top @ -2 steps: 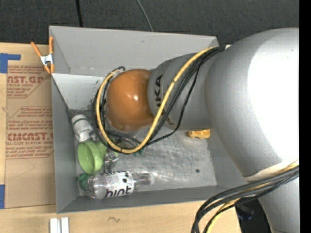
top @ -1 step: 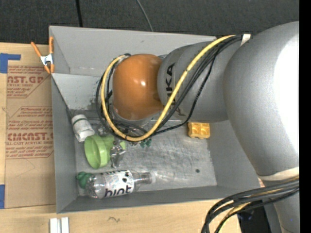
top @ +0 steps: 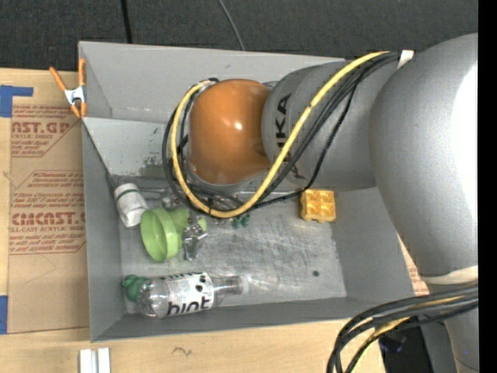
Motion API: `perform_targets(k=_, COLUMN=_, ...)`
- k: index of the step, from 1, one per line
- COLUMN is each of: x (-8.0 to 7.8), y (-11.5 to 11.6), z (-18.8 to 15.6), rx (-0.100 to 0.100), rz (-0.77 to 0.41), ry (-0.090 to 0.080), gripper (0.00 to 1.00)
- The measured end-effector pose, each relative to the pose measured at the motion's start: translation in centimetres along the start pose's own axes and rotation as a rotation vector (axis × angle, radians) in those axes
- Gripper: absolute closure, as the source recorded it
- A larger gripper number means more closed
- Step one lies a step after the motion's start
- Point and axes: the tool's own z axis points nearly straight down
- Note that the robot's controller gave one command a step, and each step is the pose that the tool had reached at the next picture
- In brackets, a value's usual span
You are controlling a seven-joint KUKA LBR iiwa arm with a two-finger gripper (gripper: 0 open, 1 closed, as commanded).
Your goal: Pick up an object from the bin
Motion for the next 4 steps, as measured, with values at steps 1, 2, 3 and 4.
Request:
perform_targets(k=1, x=0.6, y=-0.5, z=-2.4, rx=-0.004, rz=-0.01, ry=0.025, gripper=1.0)
perform_targets(k=2, x=-0.6, y=-1.2, z=-3.8, rx=0.0, rz=-0.001, ry=-0.001, gripper=1.0)
perform_targets(k=3, x=0.0, y=-2.6, z=-2.1, rx=-0.005, rz=-0.01, ry=0.024, gripper=1.0)
perform_targets(k=4, x=-0.5, y=-0.9, z=-8.0, rx=-0.001, rz=-0.004, ry=0.02, gripper=1.0)
